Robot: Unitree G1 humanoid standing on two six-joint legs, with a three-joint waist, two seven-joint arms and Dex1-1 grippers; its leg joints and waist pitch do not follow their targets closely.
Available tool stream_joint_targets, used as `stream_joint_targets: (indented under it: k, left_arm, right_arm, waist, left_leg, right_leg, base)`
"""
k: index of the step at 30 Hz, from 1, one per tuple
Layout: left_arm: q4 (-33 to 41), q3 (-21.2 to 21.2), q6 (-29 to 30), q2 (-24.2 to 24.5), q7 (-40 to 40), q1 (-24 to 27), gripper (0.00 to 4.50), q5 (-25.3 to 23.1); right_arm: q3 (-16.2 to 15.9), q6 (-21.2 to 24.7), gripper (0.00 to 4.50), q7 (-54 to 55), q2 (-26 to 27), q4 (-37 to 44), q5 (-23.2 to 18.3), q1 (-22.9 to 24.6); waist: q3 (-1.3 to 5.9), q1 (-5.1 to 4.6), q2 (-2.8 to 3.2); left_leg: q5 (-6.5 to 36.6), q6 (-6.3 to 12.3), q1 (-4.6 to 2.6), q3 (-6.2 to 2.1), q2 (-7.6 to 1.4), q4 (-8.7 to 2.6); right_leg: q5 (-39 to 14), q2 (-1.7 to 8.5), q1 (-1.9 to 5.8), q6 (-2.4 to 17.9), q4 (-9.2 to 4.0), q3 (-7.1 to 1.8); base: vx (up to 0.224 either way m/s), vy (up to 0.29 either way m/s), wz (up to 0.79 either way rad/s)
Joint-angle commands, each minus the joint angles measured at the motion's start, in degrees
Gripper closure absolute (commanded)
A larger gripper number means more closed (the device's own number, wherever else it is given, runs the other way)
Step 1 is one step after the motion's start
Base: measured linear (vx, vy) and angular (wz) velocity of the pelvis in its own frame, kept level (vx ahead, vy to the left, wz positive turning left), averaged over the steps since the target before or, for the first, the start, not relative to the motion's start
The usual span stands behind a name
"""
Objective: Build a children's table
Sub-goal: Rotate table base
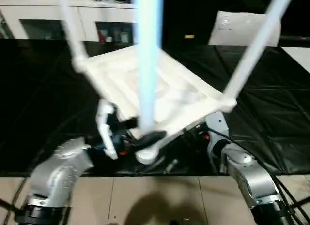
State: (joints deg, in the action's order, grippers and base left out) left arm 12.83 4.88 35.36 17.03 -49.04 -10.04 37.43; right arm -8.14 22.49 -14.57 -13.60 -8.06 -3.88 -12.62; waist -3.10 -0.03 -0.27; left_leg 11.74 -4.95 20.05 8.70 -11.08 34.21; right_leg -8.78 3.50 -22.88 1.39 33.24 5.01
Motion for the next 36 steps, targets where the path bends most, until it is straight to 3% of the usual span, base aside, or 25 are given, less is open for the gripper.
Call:
stream_joint_targets:
  k: [1, 7, 9, 17, 21, 23, 25, 29, 32, 36]
  left_arm:
    - [3.89, 6.58, 0.46, -3.15, -1.45, -2.6, 0.05, 2.0]
    - [-2.08, 9.09, -4.63, -7.81, 0.61, -6.26, 0.05, -4.02]
    - [-8.79, 9.16, -10.72, -9.28, 3.42, -9.54, 0.05, -10.14]
    - [-23.78, 5.56, -24.12, -8.95, 11.12, -18.07, 0.05, -19.95]
    - [-26.79, 3.92, -27.38, -10.33, 11.83, -19.55, 0.05, -19.85]
    - [-25.63, 3.48, -27.24, -11.61, 11.0, -18.27, 0.05, -18.34]
    - [-22.11, 3.19, -25.2, -12.37, 9.42, -15.47, 0.05, -15.45]
    - [-17.35, 5.25, -24.12, -10.86, 8.17, -10.33, 0.05, -15.18]
    - [-15.11, 5.99, -23.5, -10.2, 7.64, -7.75, 0.05, -14.27]
    - [-8.0, 4.78, -18.72, -7.21, 8.1, 0.3, 0.05, -12.71]
  right_arm:
    - [-1.59, -2.37, 0.0, 0.24, 2.4, -2.64, 0.08, -3.26]
    - [-0.55, -6.13, 0.0, 2.02, 4.5, -9.02, 1.46, -7.65]
    - [-0.02, -7.43, 0.0, 3.09, 5.34, -11.92, 2.01, -10.05]
    - [2.51, -10.85, 0.0, 4.59, 5.16, -16.1, 2.78, -11.85]
    - [5.29, -12.44, 0.0, 4.87, 3.63, -15.11, 1.79, -10.47]
    - [7.08, -13.56, 0.0, 4.06, 2.84, -13.56, 0.23, -9.09]
    - [8.48, -13.65, 0.0, 2.62, 1.88, -10.57, -1.24, -7.08]
    - [9.23, -13.13, 0.0, -0.78, 0.66, -4.92, -3.64, -3.48]
    - [8.86, -12.56, 0.0, -3.56, 0.0, -1.46, -5.09, -1.4]
    - [5.85, -8.62, 0.0, -12.95, -4.28, 10.14, -9.53, 5.71]
  waist:
    - [3.3, 0.18, 0.05]
    - [3.61, -0.76, -0.27]
    - [3.74, -0.74, -0.27]
    - [4.03, -0.09, -0.29]
    - [3.93, 0.65, -0.41]
    - [3.94, 0.91, -0.43]
    - [4.01, 1.2, -0.41]
    - [4.02, 1.19, -0.22]
    - [3.68, 1.18, -0.24]
    - [3.35, 1.54, -0.22]
  left_leg:
    - [12.17, 0.5, 0.69, 0.09, -1.08, -3.99]
    - [10.49, 1.59, 0.98, 0.22, -0.91, -3.57]
    - [9.36, 2.1, 1.01, 0.26, -0.92, -3.51]
    - [7.18, 2.84, 0.54, 0.42, -1.24, -3.42]
    - [8.46, 2.18, 0.61, 0.52, -1.24, -3.47]
    - [8.44, 2.44, 0.42, 0.66, -1.26, -3.4]
    - [7.59, 2.96, 0.77, 0.59, -1.47, -3.44]
    - [7.71, 4.13, 0.81, 0.59, -1.63, -3.5]
    - [10.31, 4.08, 0.62, 0.7, -1.62, -3.64]
    - [12.99, 3.71, 0.43, 0.48, -1.82, -3.91]
  right_leg:
    - [-24.81, 3.72, 3.18, 4.68, -4.42, -2.62]
    - [-23.0, 3.6, 3.3, 5.24, -4.4, -2.55]
    - [-21.26, 3.55, 3.28, 5.72, -4.27, -2.58]
    - [-16.32, 3.64, 3.27, 7.77, -3.73, -2.7]
    - [-19.34, 3.96, 3.54, 6.93, -3.88, -2.68]
    - [-19.76, 3.93, 3.32, 6.69, -4.04, -2.76]
    - [-18.02, 4.06, 3.5, 7.52, -3.68, -2.76]
    - [-16.29, 3.89, 3.41, 8.56, -3.58, -2.69]
    - [-21.45, 3.78, 3.04, 7.08, -4.32, -2.63]
    - [-26.74, 3.68, 2.74, 4.43, -4.84, -2.46]
  base:
    - [0.0, 0.0, 0.0]
    - [0.0, 0.0, 0.0]
    - [0.0, 0.0, 0.0]
    - [0.0, 0.0, 0.0]
    - [0.0, 0.0, 0.0]
    - [0.0, 0.0, 0.0]
    - [0.0, 0.0, 0.0]
    - [0.0, 0.0, 0.0]
    - [0.0, 0.0, 0.0]
    - [0.0, 0.0, 0.0]
